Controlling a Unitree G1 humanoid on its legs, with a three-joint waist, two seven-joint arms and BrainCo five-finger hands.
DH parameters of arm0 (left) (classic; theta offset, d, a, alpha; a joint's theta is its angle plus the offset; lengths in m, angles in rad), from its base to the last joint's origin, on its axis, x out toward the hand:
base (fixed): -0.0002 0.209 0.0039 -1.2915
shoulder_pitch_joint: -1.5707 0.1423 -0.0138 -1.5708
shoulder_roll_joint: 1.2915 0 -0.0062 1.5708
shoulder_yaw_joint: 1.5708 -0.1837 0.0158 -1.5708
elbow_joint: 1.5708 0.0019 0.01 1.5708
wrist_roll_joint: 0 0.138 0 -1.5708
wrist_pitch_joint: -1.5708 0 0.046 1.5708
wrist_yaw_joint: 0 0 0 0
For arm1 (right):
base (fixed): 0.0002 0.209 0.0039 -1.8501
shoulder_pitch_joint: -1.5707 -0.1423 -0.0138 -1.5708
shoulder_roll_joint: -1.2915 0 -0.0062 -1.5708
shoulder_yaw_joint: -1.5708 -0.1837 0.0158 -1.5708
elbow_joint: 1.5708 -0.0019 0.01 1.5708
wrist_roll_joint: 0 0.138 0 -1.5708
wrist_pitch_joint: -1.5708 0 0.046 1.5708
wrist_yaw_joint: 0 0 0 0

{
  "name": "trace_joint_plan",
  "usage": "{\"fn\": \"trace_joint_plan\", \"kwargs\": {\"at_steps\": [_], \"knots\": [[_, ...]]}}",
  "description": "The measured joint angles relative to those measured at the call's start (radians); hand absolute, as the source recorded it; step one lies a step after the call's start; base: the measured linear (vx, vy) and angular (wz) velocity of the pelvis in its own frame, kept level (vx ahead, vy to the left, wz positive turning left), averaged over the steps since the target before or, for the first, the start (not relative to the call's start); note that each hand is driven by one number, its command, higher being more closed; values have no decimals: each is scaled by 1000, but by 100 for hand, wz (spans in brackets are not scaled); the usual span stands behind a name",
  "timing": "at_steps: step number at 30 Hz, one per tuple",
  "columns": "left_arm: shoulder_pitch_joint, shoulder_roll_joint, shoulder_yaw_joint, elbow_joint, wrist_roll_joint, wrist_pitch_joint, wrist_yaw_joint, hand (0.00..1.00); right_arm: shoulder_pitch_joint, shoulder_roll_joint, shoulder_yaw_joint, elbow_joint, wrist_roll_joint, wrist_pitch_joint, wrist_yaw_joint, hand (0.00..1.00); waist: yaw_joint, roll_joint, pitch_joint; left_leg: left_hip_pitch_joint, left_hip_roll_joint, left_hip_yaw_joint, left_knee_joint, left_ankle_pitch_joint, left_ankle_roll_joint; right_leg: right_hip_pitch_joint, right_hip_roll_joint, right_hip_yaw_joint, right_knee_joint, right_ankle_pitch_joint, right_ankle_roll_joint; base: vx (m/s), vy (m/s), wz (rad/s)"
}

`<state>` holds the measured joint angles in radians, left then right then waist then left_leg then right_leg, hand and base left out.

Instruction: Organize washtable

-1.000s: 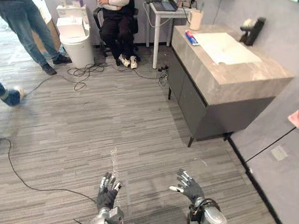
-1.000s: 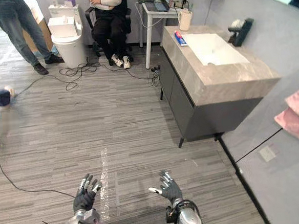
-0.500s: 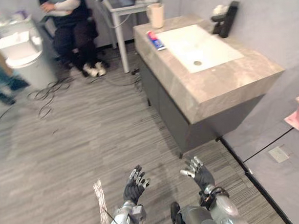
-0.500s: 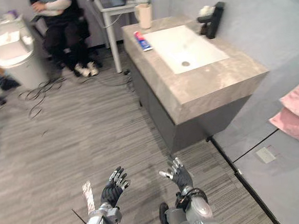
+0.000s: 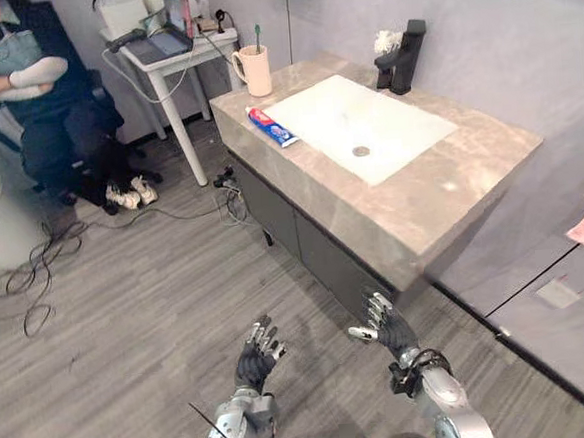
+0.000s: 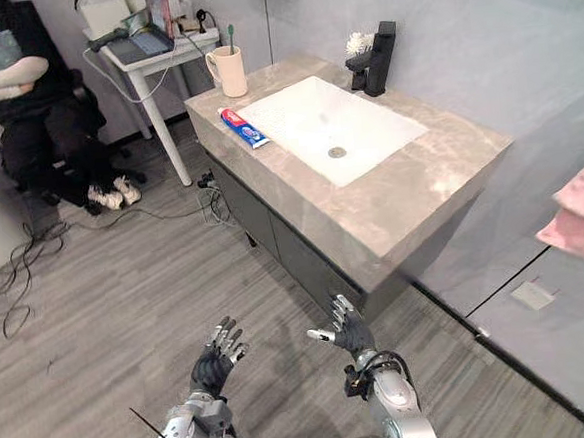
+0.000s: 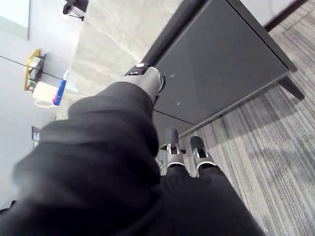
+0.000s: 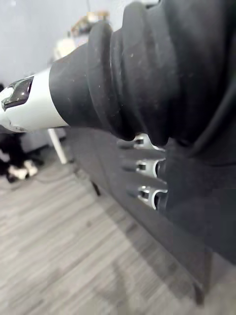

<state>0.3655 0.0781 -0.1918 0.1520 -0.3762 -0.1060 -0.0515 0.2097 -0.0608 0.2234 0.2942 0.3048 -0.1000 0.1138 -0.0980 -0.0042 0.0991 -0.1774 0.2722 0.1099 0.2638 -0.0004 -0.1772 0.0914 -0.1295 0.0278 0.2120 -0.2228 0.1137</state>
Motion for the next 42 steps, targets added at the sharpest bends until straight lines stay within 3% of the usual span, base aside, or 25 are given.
{"fn": "trace_joint_plan", "kwargs": {"at_steps": [1, 2, 5, 6, 8, 9, 12, 13, 14, 16, 17, 18, 20, 24, 25, 31, 36, 40, 42], "knots": [[7, 17, 2, -5, 0, -10, -2, 0, 2, 5, 19, -1, -2, 0, 1, 0, 0, -37, -12, -16, -40, -45, 71, -40, 8, -6, -37, 16, 13, -10, 19, 183, 286, -38], [7, 26, 0, -3, 0, -10, -2, 0, -18, 11, 21, -2, -5, -1, 1, 0, 1, -46, -16, -55, -66, -127, 166, -82, 1, -10, -51, 40, 7, -8, 28, 162, 252, -49], [2, 31, -19, -5, 0, -10, -13, 0, -43, 15, 8, -3, -7, -11, 1, 0, -7, -40, -20, -58, -84, -154, 203, -179, 5, -17, -71, 72, -18, 19, 58, 68, 219, -50], [-18, 45, -48, -5, 1, -10, -17, 0, -39, 19, -7, -2, -11, -10, 1, 0, -5, -51, -26, -57, -102, -129, 199, -191, 18, -32, -95, 94, -19, 38, 65, -14, 261, -44], [-23, 50, -82, -4, 14, -8, -38, 0, -22, 25, -26, -1, -22, -9, 1, 0, -5, -40, -25, -19, -113, -87, 160, -198, 29, -85, -102, 140, 67, 86, 17, -19, 259, -58], [-18, 47, -96, -4, 29, -8, -45, 0, 0, 15, -28, -1, -27, -8, 0, 0, -7, -21, -27, 22, -117, -58, 108, -184, 52, -147, -99, 155, 167, 133, -32, 0, 179, -64], [-10, 48, -108, -2, 35, -7, -57, 0, 40, 12, -17, 7, -40, -1, 8, 0, -15, 3, -24, 132, -138, 15, -38, -143, 85, -259, -104, 108, 318, 294, -154, -28, 224, -74], [-6, 52, -107, -2, 36, -8, -58, 0, 43, 12, -7, 16, -42, 0, 25, 0, -25, 19, -20, 170, -135, 24, -83, -131, 98, -276, -94, 71, 353, 249, -111, -21, 153, -57], [-5, 64, -94, -1, 37, -7, -57, 0, 46, 17, 21, 16, -47, -1, 35, 0, -30, 4, -22, 187, -136, 26, -102, -122, 107, -278, -68, 34, 362, 180, -76, 15, 69, -41], [-10, 76, -71, 2, 37, -7, -56, 0, 51, 15, 64, 17, -74, -2, 53, 0, -27, -26, -32, 192, -142, 32, -112, -113, 111, -260, 2, -44, 279, 114, -57, 60, -29, -16], [-23, 82, -72, 13, 36, -7, -57, 0, 48, 11, 69, 26, -83, -2, 67, 0, -19, -45, -33, 183, -162, 33, -109, -100, 110, -231, 22, -131, 157, 112, -73, 115, -52, -14], [-26, 79, -71, 23, 36, -6, -56, 0, 42, 5, 66, 39, -85, -2, 68, 0, -11, -46, -35, 179, -170, 36, -105, -96, 111, -205, 17, -148, 97, 108, -73, 129, -19, -15], [-31, 44, -59, 40, 36, -5, -57, 0, 24, -27, 59, 55, -95, -2, 66, 0, 0, -14, -22, 170, -162, 29, -110, -87, 114, -143, 43, -149, -48, 160, -75, 73, 10, -12], [-19, 15, -9, 43, 36, -6, -50, 0, 11, -46, 59, 66, -111, -2, 64, 0, 5, -12, -28, 187, -148, 43, -143, -81, 104, -127, 62, -132, -103, 192, -78, 16, -19, -16], [10, 15, -2, 54, 34, -5, -49, 0, 34, -33, 59, 77, -79, -2, 62, 0, 31, -12, -73, 233, -187, 55, -266, -16, 116, -79, 42, -133, -238, 273, -50, -2, -5, -7], [3, 14, 3, 53, 34, -5, -47, 0, 35, -26, 38, 77, -74, -2, 60, 0, 31, -11, -76, 218, -187, 55, -272, -16, 116, -95, 41, -141, -250, 273, -49, 0, 0, 1], [-12, -9, 81, 53, 12, -8, 5, 0, 31, -11, -58, 67, -9, -2, 16, 0, 38, 1, -73, 185, -188, 40, -298, -4, 118, -91, 17, -230, -276, 262, -44, 34, 3, 28], [-14, -57, 198, 42, -27, -12, 41, 0, 23, -4, -153, 12, 17, -1, -18, 0, 57, 15, -55, 128, -211, 30, -186, -57, 140, -63, -50, -426, -225, 210, -4, 92, 50, 71], [-12, -62, 205, 21, -45, -12, 61, 0, 33, -8, -225, -8, 48, -3, -40, 0, 48, 23, -31, 111, -237, 18, -95, -124, 163, -63, -135, -525, -33, 122, 18, 150, 159, 133]]}}
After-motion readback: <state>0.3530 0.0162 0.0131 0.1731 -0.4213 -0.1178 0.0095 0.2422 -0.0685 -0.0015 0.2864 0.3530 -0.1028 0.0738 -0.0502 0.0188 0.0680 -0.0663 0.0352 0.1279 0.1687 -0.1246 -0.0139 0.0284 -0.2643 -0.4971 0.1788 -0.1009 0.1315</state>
